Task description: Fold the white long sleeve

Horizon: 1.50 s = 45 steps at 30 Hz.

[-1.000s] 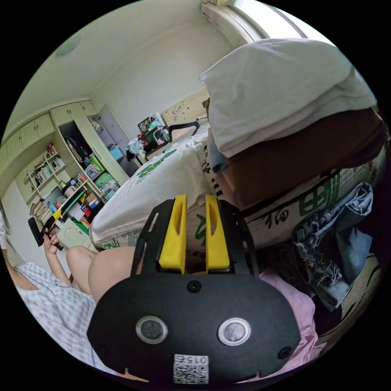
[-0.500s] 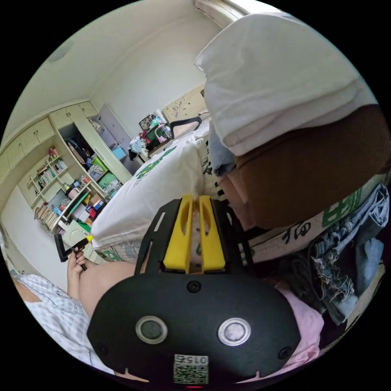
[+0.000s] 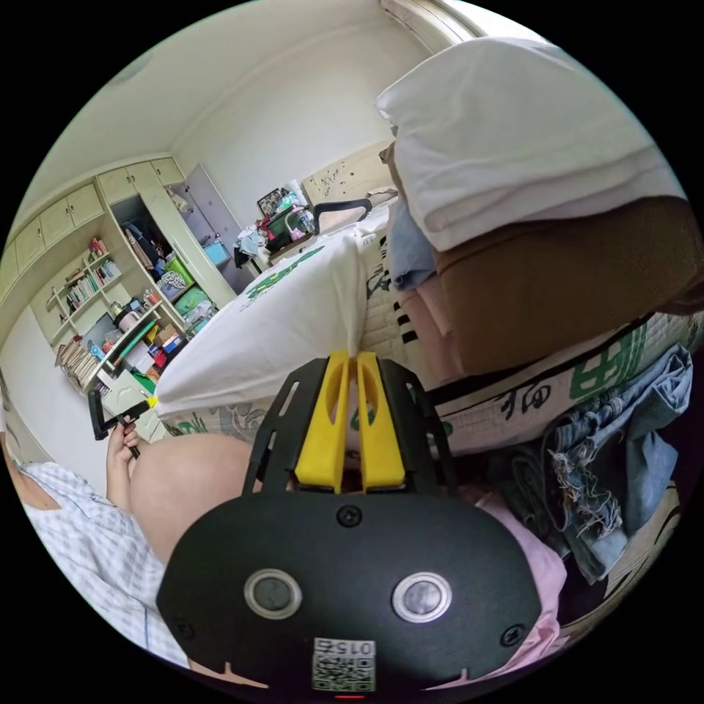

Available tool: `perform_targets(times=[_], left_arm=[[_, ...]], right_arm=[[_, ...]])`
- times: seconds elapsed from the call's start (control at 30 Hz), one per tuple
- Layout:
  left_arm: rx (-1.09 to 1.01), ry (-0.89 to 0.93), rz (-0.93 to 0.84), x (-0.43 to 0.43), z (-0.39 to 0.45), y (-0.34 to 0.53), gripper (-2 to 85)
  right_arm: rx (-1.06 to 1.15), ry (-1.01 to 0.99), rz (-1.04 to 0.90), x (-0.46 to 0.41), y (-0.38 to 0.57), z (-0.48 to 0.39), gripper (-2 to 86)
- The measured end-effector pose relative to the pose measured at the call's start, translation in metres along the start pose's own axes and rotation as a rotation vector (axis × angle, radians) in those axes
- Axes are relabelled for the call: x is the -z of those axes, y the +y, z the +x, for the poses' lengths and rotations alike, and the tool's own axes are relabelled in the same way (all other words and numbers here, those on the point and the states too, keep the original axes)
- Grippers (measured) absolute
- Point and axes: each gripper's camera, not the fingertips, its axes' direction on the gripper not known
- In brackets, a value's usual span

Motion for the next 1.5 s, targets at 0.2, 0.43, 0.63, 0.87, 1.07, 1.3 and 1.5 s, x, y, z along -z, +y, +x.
perform_targets(times=[0.2, 0.43, 0.63, 0.87, 1.07, 1.3, 1.5], left_arm=[[0.001, -0.089, 0.012, 0.019, 0.013, -0.007, 4.8], [-0.337, -0.208, -0.001, 0.056, 0.072, -0.101, 5.8], [-0.573, -0.03, 0.05, -0.003, 0.128, -0.244, 7.4], [-0.639, 0.118, -0.026, -0.211, 0.202, -0.405, 6.5], [-0.595, 0.08, -0.094, -0.39, 0.274, -0.511, 6.8], [-0.642, 0.138, -0.115, -0.54, 0.372, -0.581, 9.2], [-0.584, 0.176, -0.169, -0.638, 0.405, -0.618, 10.1]], right_arm=[[-0.006, 0.046, -0.032, -0.001, 0.004, 0.004, 6.0], [0.134, 0.132, -0.005, 0.023, -0.045, -0.021, 5.9], [0.401, -0.045, 0.033, 0.002, -0.154, -0.094, 6.1], [0.267, 0.095, 0.051, -0.127, -0.294, -0.104, 5.3], [-0.148, 0.292, 0.036, -0.267, -0.335, -0.031, 5.9], [-0.272, 0.252, -0.089, -0.343, -0.358, 0.053, 4.1], [-0.191, 0.315, -0.16, -0.381, -0.371, 0.055, 2.6]])
